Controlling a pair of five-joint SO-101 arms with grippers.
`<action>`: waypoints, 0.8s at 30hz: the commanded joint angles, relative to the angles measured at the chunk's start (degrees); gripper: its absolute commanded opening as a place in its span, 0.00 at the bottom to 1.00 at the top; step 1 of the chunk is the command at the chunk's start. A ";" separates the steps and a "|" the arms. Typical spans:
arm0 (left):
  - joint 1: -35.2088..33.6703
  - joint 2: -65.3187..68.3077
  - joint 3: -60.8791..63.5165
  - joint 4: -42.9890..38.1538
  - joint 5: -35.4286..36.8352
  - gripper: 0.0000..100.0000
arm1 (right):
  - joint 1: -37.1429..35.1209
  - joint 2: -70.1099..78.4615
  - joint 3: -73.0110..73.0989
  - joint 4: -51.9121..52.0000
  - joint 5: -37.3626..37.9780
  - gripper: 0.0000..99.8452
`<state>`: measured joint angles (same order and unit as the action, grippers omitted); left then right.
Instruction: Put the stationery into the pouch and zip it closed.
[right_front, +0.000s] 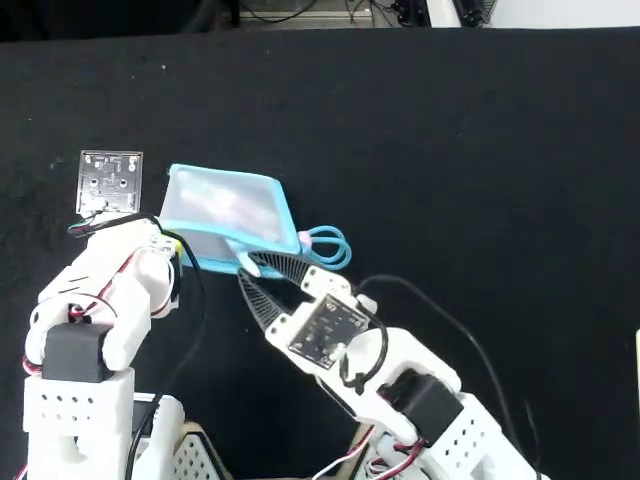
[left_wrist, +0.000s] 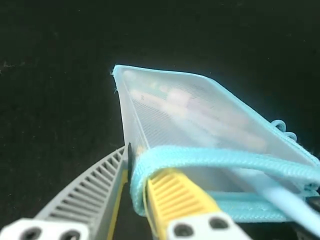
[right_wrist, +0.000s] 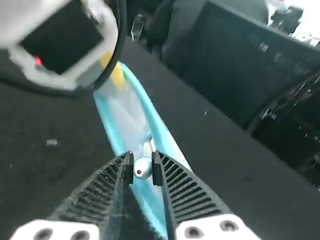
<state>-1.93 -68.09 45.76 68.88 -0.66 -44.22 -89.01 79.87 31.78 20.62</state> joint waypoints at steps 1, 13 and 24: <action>-0.57 -0.35 -2.77 0.18 -0.44 0.03 | 0.79 -0.75 -0.13 0.62 0.18 0.02; -0.57 -0.44 -1.63 -0.18 -0.44 0.03 | 1.32 -1.27 -18.77 27.25 -11.08 0.28; -1.01 -0.53 -1.80 -0.18 -0.53 0.03 | 15.38 -1.27 -10.68 28.31 -11.52 0.28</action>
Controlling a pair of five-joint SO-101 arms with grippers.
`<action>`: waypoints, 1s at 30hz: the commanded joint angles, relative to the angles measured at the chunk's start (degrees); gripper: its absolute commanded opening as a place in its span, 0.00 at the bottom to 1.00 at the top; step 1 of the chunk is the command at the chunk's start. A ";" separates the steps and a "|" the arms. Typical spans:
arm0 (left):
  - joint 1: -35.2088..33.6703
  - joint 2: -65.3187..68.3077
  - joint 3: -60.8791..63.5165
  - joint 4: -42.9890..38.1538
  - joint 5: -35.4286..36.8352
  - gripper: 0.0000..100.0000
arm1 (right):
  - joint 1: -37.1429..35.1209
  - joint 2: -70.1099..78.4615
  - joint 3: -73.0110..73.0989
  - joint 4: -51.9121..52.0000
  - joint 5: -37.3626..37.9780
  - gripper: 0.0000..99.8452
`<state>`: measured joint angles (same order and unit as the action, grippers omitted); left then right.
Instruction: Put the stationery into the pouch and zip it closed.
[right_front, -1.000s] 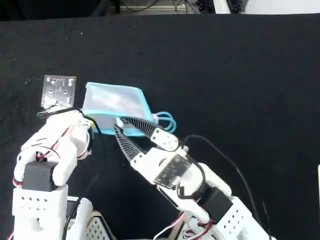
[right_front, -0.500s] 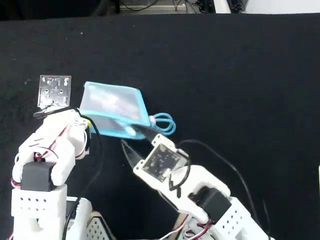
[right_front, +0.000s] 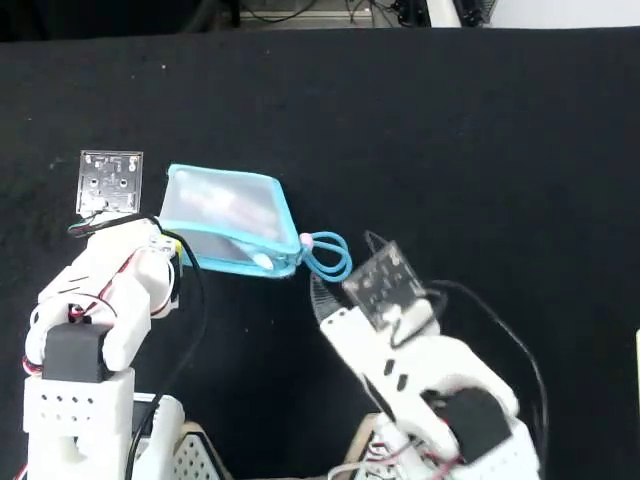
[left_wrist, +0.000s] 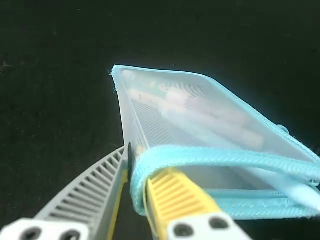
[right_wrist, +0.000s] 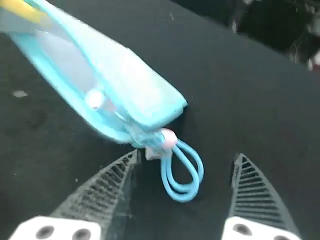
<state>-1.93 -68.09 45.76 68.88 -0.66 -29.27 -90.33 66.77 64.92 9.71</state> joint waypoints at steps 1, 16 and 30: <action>-0.92 -0.53 -1.63 -0.18 -0.53 0.03 | -0.53 0.04 2.59 -6.24 -0.62 0.28; -0.75 -0.53 -1.63 -0.09 -0.53 0.03 | -14.68 7.34 1.36 -18.29 -0.53 0.16; -1.01 -0.53 -1.63 0.00 -0.53 0.03 | -14.77 7.78 9.27 -29.27 -0.62 0.01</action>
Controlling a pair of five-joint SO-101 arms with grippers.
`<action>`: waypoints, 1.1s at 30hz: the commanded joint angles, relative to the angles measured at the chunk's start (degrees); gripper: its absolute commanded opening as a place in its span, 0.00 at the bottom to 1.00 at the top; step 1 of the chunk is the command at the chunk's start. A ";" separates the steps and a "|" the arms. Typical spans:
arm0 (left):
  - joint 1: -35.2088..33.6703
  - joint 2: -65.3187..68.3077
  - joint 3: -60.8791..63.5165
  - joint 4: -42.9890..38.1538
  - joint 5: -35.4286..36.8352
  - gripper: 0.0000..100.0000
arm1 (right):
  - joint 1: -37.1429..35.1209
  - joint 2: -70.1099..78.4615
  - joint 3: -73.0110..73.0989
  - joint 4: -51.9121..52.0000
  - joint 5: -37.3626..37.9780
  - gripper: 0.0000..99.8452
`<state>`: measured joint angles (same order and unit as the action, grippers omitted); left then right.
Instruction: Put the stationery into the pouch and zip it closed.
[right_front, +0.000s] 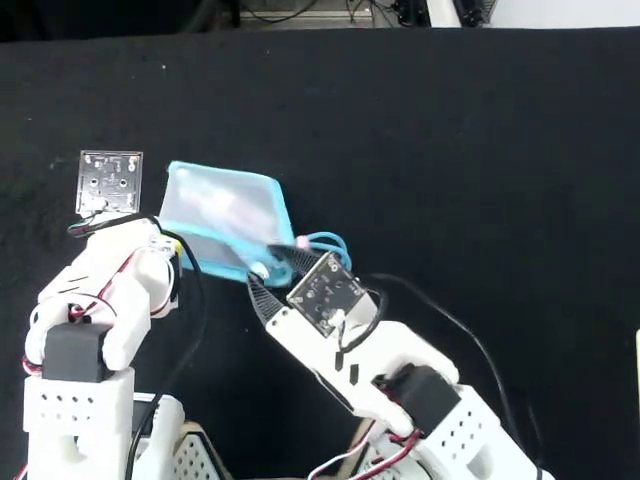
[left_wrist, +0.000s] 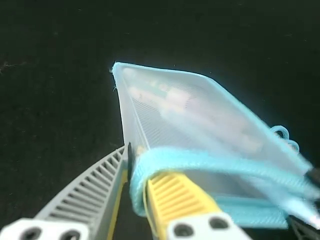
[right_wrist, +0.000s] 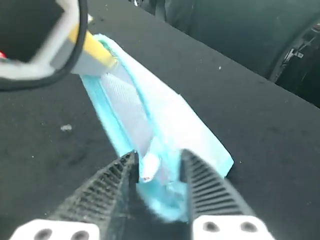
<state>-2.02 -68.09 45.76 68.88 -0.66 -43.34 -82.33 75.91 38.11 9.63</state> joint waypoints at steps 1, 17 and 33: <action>-0.92 -0.53 -1.63 0.00 -0.53 0.03 | -0.70 -0.22 0.22 -2.55 -0.53 0.02; -0.48 -0.53 -1.63 -0.09 -0.53 0.03 | -0.97 0.31 -8.31 -5.98 -0.09 0.01; -0.84 -0.53 -1.54 0.00 -0.53 0.03 | -0.62 0.22 -11.56 12.92 -0.09 0.10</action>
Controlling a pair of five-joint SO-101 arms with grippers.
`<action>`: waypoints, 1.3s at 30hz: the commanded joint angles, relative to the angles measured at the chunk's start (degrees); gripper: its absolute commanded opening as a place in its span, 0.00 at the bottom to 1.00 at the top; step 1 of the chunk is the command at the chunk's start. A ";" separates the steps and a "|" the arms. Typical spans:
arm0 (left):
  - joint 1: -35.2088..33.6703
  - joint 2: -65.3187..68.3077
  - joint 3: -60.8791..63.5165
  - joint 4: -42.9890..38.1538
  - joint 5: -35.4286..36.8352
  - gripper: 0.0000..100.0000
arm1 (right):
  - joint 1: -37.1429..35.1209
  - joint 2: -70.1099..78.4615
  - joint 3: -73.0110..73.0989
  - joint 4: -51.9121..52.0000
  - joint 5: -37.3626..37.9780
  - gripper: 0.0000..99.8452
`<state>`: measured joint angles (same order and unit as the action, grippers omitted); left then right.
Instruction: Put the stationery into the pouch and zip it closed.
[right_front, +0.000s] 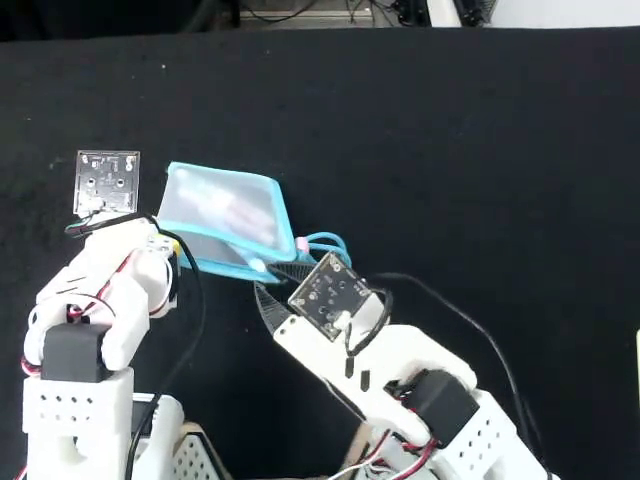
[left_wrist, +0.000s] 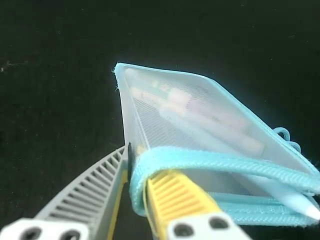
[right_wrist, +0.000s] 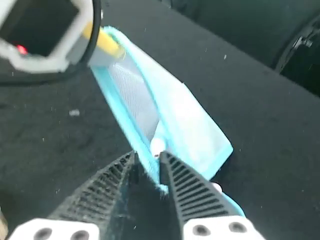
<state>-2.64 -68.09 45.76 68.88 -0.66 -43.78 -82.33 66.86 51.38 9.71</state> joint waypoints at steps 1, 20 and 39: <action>-0.22 -0.53 -1.54 0.00 -0.53 0.03 | -0.18 0.22 -1.27 -1.58 -0.44 0.10; 0.13 -0.53 -1.54 0.00 -0.53 0.03 | -0.44 0.92 5.85 -21.19 -0.62 0.01; -0.22 -0.53 -1.54 0.09 -0.53 0.03 | -5.45 20.62 -9.71 -10.73 -0.26 0.24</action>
<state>-2.64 -68.09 45.76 68.88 -0.75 -48.97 -60.09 63.52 33.80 9.63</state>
